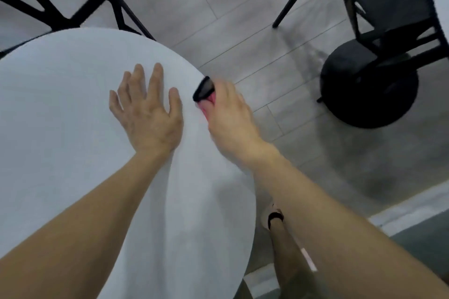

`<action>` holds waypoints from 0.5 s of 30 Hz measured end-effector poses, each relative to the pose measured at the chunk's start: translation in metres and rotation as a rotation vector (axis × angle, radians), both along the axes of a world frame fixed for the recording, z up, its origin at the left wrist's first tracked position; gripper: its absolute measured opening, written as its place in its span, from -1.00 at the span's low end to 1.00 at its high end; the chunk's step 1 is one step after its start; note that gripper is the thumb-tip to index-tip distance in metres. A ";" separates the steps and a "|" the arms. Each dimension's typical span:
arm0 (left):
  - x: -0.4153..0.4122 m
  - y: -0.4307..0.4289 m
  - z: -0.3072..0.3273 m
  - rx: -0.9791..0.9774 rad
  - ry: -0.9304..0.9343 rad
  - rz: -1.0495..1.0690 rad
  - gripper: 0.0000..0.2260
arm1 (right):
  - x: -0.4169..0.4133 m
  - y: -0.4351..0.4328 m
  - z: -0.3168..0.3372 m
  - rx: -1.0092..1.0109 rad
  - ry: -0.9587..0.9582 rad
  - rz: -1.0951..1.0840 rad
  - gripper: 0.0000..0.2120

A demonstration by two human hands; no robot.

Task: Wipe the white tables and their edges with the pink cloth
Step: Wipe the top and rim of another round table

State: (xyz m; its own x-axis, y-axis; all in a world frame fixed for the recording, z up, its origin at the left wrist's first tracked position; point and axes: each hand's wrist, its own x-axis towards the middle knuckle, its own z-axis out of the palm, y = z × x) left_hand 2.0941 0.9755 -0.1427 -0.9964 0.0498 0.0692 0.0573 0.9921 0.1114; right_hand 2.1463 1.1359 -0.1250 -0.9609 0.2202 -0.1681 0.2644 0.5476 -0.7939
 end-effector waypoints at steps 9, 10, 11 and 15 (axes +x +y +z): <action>0.000 0.000 -0.002 0.027 0.036 0.025 -0.47 | 0.045 0.032 0.004 -0.124 -0.001 0.160 -0.70; -0.001 0.001 -0.002 0.021 0.032 0.022 -0.46 | 0.052 0.037 0.006 -0.124 -0.023 0.180 -0.72; -0.003 0.002 -0.002 0.016 0.026 0.022 -0.46 | 0.042 0.039 0.005 -0.101 -0.036 0.191 -0.75; -0.003 0.003 0.000 0.000 0.032 0.015 -0.46 | -0.091 -0.001 0.002 -0.009 0.009 0.284 -0.79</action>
